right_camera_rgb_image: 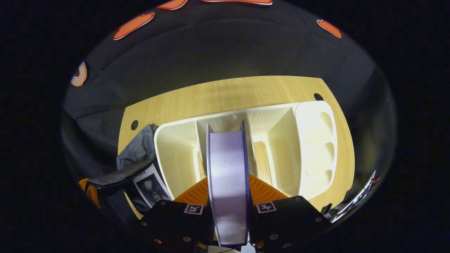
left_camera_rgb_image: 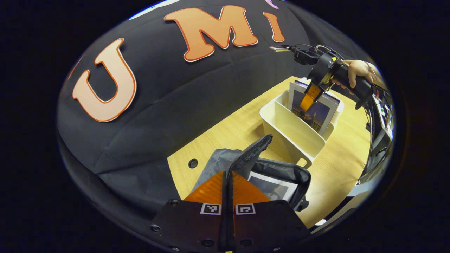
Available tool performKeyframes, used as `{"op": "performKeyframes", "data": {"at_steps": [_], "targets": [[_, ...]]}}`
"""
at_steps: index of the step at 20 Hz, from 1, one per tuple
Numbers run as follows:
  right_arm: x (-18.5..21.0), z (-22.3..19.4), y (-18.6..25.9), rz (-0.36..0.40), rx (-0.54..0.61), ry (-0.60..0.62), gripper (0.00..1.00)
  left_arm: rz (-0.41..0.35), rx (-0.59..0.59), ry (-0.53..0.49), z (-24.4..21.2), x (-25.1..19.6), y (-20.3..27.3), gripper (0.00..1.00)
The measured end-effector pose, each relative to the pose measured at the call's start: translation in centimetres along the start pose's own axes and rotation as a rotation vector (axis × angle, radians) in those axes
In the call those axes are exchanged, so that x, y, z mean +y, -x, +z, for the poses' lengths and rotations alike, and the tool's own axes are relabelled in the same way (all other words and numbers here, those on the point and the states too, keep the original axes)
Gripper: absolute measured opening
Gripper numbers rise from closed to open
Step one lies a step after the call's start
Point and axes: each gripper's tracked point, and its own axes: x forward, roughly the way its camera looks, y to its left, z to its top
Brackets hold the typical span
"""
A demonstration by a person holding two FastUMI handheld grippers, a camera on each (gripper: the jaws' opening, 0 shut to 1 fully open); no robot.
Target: Open the schoolbag, grab two books from the bookshelf and put them into the schoolbag.
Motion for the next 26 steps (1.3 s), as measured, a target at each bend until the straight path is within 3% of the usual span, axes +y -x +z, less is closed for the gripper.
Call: {"op": "performKeyframes", "data": {"at_steps": [6, 15, 20, 22, 26], "targets": [[0.3, 1.3, 5.1, -0.040, -0.113, 0.020, 0.39, -0.047, -0.028, -0.010, 0.1, 0.2, 1.0, 0.01], [1.8, 1.5, 16.3, -0.101, -0.363, 0.026, 0.39, -0.127, -0.060, -0.031, 0.1, 0.3, 1.1, 0.01], [5.6, -1.5, 21.3, 0.022, -0.465, -0.090, 0.39, -0.153, -0.074, -0.058, -0.4, 1.0, 1.3, 0.01], [7.2, -2.9, 22.5, 0.089, -0.500, -0.145, 0.38, -0.126, -0.086, -0.108, -0.2, 1.9, 1.3, 0.01], [10.3, -7.0, 20.9, 0.246, -0.484, -0.293, 0.38, -0.138, -0.091, -0.182, -0.5, 1.9, 1.5, 0.01]]}}
